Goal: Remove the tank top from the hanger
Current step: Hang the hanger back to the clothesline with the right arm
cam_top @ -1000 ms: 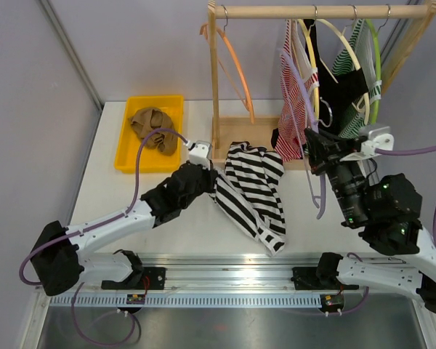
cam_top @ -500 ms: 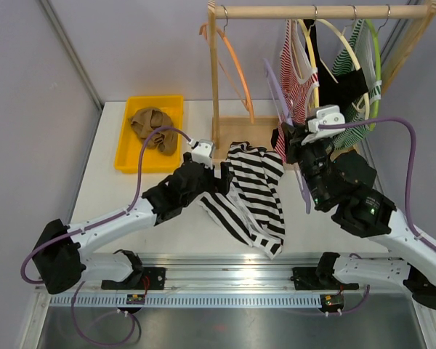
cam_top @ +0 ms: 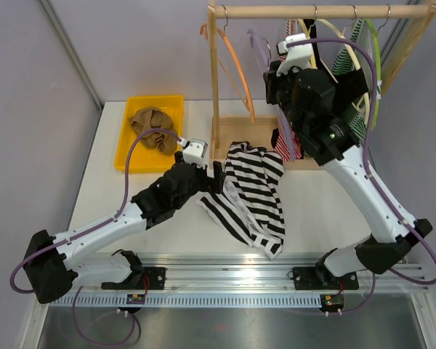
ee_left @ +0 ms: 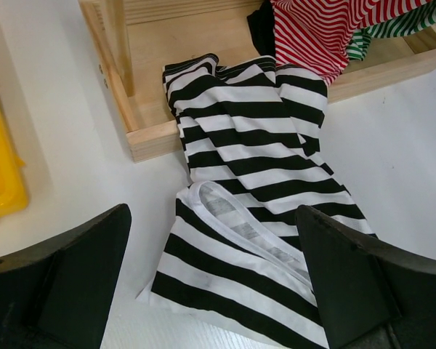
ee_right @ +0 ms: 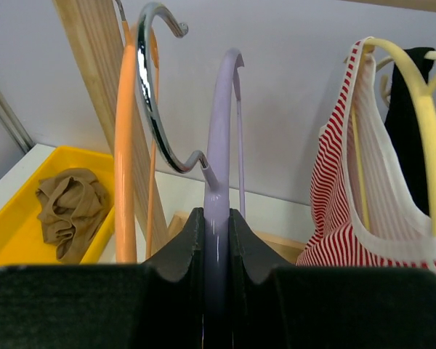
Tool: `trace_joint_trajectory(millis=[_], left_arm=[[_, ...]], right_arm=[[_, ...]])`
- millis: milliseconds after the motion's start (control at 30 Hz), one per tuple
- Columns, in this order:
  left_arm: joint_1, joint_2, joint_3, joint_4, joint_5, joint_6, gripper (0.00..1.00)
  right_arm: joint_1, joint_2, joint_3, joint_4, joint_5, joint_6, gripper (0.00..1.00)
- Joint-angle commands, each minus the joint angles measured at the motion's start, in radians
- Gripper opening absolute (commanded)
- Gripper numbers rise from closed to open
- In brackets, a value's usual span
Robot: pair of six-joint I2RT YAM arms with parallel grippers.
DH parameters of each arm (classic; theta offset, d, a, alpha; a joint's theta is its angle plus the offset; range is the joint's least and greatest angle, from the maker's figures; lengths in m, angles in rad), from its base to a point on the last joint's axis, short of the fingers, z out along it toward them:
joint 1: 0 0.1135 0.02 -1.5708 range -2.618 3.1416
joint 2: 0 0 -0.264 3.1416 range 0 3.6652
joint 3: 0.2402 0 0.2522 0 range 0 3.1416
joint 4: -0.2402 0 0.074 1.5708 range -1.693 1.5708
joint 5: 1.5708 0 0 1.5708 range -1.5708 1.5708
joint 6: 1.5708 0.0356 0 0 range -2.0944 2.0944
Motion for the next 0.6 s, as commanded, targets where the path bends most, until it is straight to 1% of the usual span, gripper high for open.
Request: trace_joint_trajectory(millis=[0, 167, 333, 433, 500, 567], left_arm=[[0.006, -0.044, 0.008, -0.009, -0.051, 0.031, 0.99], [0.014, -0.084, -0.013, -0.027, -0.081, 0.03, 0.99], [0.032, -0.101, -0.048, -0.029, -0.086, 0.016, 0.99], [0.047, -0.101, -0.062, -0.036, -0.081, 0.008, 0.99], [0.055, -0.11, -0.076, -0.038, -0.08, 0.0, 0.99], [0.06, -0.121, -0.087, -0.032, -0.072, -0.004, 0.99]], right_arm=[[-0.053, 0.077, 0.138, 0.01, -0.137, 0.013, 0.0], [-0.117, 0.22, 0.314, -0.003, -0.226, 0.013, 0.0], [-0.134, 0.335, 0.457, -0.015, -0.278, 0.004, 0.0], [-0.145, 0.433, 0.633, -0.065, -0.29, 0.006, 0.0], [-0.153, 0.496, 0.688, -0.077, -0.301, 0.004, 0.0], [-0.159, 0.554, 0.777, -0.092, -0.312, 0.016, 0.0]])
